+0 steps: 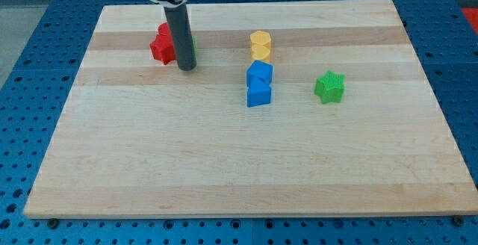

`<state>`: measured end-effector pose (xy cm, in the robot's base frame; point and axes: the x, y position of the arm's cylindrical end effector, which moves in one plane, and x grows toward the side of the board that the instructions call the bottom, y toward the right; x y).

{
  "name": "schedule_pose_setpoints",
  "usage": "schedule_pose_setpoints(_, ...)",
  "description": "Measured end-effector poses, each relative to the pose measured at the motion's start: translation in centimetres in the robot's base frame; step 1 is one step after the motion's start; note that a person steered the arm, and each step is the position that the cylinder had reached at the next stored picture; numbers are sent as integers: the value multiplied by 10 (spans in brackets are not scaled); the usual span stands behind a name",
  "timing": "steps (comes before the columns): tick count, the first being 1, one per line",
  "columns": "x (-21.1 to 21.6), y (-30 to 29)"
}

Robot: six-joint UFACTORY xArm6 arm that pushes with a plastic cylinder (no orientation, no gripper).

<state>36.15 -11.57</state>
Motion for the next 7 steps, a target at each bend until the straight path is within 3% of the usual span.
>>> schedule_pose_setpoints(4,-67,-10)
schedule_pose_setpoints(6,-57,-10)
schedule_pose_setpoints(7,-32,-10)
